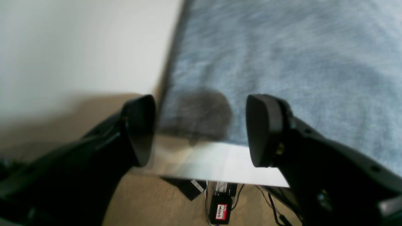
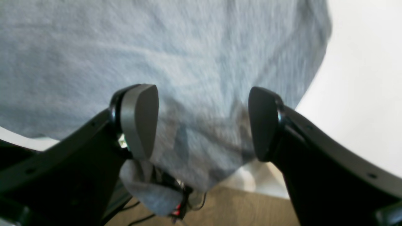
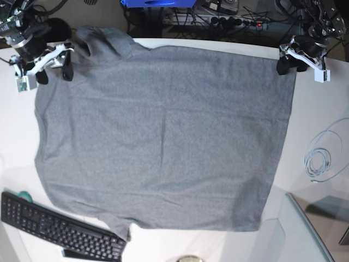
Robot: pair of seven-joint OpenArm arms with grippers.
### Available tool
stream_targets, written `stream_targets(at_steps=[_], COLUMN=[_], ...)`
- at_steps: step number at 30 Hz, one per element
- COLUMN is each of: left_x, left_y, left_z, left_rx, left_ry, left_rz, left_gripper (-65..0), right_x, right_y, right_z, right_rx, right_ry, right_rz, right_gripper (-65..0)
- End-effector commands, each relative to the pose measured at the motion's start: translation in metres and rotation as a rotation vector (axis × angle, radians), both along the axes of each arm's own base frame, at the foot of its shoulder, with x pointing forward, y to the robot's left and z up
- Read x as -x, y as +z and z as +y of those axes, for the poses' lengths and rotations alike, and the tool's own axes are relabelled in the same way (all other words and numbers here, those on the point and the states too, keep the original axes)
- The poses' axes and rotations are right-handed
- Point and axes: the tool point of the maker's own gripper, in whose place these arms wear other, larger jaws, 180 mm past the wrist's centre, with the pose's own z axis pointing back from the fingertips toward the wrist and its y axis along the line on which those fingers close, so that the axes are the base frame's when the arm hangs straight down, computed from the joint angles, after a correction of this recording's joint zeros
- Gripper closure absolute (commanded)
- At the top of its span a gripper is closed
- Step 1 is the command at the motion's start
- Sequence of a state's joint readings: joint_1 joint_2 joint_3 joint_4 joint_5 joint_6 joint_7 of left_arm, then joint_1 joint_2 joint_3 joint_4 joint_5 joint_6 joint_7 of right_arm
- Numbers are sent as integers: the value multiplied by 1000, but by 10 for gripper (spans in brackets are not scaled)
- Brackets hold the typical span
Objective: Layout the t-shirt on the table in an organized manner, then fold the t-shirt properly
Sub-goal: 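Pull the shirt's collar edge away from the hem with both grippers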
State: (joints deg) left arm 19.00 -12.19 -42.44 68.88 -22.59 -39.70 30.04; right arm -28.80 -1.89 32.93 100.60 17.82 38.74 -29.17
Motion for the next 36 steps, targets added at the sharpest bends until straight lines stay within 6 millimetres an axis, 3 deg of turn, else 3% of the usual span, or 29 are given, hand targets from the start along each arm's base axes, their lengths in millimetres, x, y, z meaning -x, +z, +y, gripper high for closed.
stream_targets(at_steps=[1, 3, 7, 10, 13, 17, 23, 36], left_x=[2, 1, 5, 5, 5, 0, -6, 0], left_y=[1, 0, 1, 1, 1, 9, 21, 20], left_z=[4, 0, 2, 3, 2, 2, 2, 3], left_rx=[-13, -8, -15, -18, -17, -38, -66, -69], left_ry=[-17, -26, -27, -27, -32, -49, -73, -75], left_rz=[13, 15, 21, 21, 23, 2, -24, -11], left_gripper=[-392, -316, -2, 0, 0, 0, 0, 0], right_x=[-2, 3, 14, 34, 46, 55, 52, 57], right_y=[7, 6, 2, -23, -38, -51, -60, -64], right_z=[-6, -18, -28, -28, -40, -39, -42, -42], right_rx=[-3, 0, -1, -29, -46, -72, -88, -94], right_ry=[-17, -76, -129, -141, -199, -222, -225, -230], right_rz=[-36, -34, -14, 98, 150, 197, 213, 228], right_gripper=[-422, -410, -411, -411, -413, -413, -413, -413])
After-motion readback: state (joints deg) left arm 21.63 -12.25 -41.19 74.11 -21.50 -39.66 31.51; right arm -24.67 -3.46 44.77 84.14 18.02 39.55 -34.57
